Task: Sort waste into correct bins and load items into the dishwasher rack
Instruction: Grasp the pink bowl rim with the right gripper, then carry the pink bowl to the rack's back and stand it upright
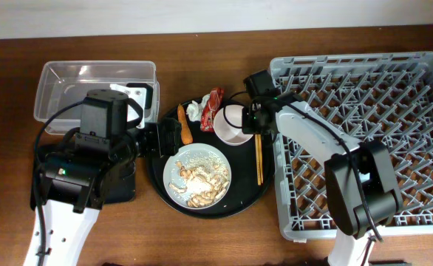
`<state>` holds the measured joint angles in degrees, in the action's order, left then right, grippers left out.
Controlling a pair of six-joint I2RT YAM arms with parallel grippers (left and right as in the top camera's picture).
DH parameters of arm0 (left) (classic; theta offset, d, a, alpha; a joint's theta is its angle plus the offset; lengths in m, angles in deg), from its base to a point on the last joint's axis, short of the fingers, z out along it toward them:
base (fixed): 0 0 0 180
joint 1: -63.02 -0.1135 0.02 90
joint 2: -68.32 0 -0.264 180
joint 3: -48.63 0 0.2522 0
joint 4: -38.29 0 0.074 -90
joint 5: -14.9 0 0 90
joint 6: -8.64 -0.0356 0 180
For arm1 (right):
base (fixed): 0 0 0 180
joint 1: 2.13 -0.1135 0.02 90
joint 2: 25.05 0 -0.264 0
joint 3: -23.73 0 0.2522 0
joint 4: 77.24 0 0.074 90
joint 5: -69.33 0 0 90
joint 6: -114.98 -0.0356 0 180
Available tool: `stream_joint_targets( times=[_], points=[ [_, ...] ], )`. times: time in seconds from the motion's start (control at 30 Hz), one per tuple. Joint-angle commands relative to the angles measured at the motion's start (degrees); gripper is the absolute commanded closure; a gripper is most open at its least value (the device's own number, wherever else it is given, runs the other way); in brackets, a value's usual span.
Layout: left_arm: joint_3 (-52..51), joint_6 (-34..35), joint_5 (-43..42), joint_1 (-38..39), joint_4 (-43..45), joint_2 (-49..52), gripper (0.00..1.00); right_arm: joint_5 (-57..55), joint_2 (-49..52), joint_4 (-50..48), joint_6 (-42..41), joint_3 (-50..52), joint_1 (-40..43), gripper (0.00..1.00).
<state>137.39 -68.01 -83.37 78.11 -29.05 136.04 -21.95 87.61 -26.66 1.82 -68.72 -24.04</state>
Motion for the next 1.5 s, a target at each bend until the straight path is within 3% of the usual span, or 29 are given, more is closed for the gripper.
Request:
stream_joint_targets(
  times=[0.0,0.17,0.23,0.43,0.73,1.03,1.33,1.47],
  points=[
    [0.7,0.8,0.6,0.3,-0.1,-0.2,0.01,-0.8,-4.2,1.7,0.5,-2.1,-0.6,0.96],
    [0.7,0.8,0.6,0.2,-0.1,-0.2,0.01,-1.9,-14.7,7.1,3.3,-4.4,-0.5,0.96],
    [0.7,0.7,0.6,0.3,-0.1,-0.2,0.01,-7.3,-21.2,9.4,6.1,-4.4,-0.5,0.96],
    [0.7,0.8,0.6,0.2,-0.1,-0.2,0.01,-47.6,-29.3,15.3,6.4,-4.4,1.0,0.96],
    [0.7,0.8,0.6,0.3,-0.1,-0.2,0.01,-61.4,-24.7,13.4,9.3,-3.8,12.0,0.96],
    [0.7,0.8,0.6,0.2,-0.1,-0.2,0.01,-62.3,-15.8,7.7,14.4,-3.8,20.9,0.96],
    [0.7,0.8,0.6,0.2,-0.1,-0.2,0.01,-74.1,-6.0,7.1,15.5,-3.8,21.4,0.96],
    [0.7,0.8,0.6,0.2,-0.1,-0.2,0.01,-71.4,-4.9,7.3,15.5,-3.8,19.7,0.96]
  ],
)
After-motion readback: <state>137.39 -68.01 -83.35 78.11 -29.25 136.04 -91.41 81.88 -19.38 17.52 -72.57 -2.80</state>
